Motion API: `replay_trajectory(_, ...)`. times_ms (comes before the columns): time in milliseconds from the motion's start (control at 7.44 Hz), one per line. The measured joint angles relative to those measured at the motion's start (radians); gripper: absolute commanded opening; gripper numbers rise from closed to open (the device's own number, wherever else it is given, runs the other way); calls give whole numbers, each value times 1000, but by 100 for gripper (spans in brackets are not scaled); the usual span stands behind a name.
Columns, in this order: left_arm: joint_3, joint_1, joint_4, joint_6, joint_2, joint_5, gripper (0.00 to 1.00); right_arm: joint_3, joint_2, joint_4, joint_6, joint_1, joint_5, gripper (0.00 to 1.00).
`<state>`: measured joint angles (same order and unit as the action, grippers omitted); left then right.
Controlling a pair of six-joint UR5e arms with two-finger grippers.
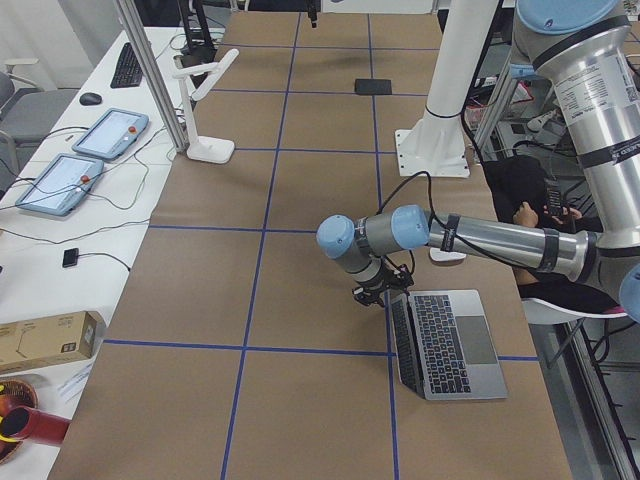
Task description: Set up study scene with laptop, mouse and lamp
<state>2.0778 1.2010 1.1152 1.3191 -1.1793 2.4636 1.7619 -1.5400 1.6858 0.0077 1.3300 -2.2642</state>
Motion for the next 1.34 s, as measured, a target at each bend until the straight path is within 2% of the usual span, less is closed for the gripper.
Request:
replay_trajectory(269, 0, -1, 0, 0, -1, 0, 24, -3, 1, 0, 0, 0, 0, 100)
replay_trajectory(672, 4, 0, -1, 0, -9, -2, 12, -14, 3, 0, 0, -6, 0, 100)
replay_trajectory(1344, 52, 6, -62, -1, -4, 1, 9, -16, 3, 0, 0, -25, -1, 100)
